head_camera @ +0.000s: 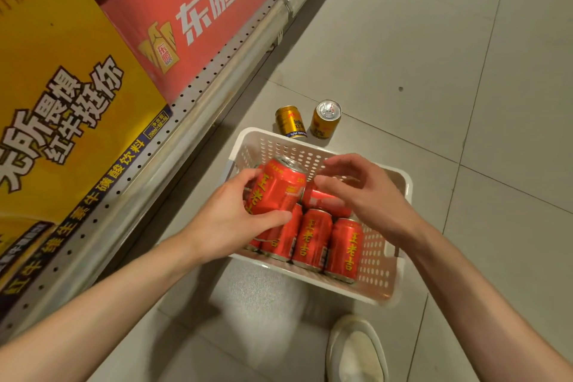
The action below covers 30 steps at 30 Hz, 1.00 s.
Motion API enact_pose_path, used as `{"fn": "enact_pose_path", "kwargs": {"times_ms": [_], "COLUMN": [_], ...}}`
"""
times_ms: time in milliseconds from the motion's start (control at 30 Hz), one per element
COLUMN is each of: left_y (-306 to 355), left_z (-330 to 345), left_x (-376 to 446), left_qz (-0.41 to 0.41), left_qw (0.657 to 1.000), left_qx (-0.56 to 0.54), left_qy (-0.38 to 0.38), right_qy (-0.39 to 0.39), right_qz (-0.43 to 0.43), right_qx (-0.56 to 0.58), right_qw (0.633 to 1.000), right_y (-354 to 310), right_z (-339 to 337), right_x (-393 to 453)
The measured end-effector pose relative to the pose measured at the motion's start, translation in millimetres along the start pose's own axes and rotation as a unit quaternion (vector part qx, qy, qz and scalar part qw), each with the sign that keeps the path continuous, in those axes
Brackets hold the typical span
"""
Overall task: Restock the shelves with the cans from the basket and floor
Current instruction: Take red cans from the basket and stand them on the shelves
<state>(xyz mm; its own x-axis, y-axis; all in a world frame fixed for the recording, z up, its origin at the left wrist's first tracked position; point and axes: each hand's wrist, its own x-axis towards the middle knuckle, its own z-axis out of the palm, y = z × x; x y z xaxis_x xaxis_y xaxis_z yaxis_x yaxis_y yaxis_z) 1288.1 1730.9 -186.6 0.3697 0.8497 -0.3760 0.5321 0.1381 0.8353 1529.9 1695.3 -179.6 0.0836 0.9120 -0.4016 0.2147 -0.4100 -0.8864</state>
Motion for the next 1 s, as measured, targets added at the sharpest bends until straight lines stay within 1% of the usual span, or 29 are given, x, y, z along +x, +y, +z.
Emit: {"fn": "enact_pose_path", "kwargs": {"times_ms": [67, 167, 267, 333, 500, 600, 700, 933, 1000], "left_y": [-3, -7, -10, -9, -8, -8, -9, -11, -11], "left_z": [-2, -8, -16, -20, -27, -29, -30, -31, -31], "left_x": [0, -1, -4, -7, -16, -19, -19, -20, -21], "left_qz": [-0.006, -0.022, -0.027, -0.021, 0.004, 0.009, 0.008, 0.006, 0.007], "left_qw": [1.000, 0.999, 0.998, 0.996, 0.989, 0.987, 0.987, 0.989, 0.990], "left_qx": [-0.005, 0.014, 0.040, 0.063, 0.128, 0.142, 0.141, 0.124, 0.121], "left_qy": [0.011, 0.025, 0.047, 0.062, 0.074, 0.075, 0.079, 0.080, 0.077], "right_qy": [0.012, -0.018, -0.037, -0.040, -0.060, -0.049, -0.045, -0.043, -0.063], "right_qz": [0.017, 0.036, -0.018, -0.041, -0.012, 0.010, 0.030, 0.030, 0.028], "right_qx": [-0.138, -0.230, -0.324, -0.359, -0.377, -0.370, -0.341, -0.271, -0.243], "right_qw": [0.990, 0.972, 0.945, 0.932, 0.924, 0.928, 0.938, 0.961, 0.968], "right_y": [17, 47, 68, 74, 82, 85, 81, 75, 73], "right_z": [-7, 4, 28, 43, 67, 73, 74, 74, 79], "right_x": [1, 4, 14, 24, 42, 46, 47, 34, 29]}}
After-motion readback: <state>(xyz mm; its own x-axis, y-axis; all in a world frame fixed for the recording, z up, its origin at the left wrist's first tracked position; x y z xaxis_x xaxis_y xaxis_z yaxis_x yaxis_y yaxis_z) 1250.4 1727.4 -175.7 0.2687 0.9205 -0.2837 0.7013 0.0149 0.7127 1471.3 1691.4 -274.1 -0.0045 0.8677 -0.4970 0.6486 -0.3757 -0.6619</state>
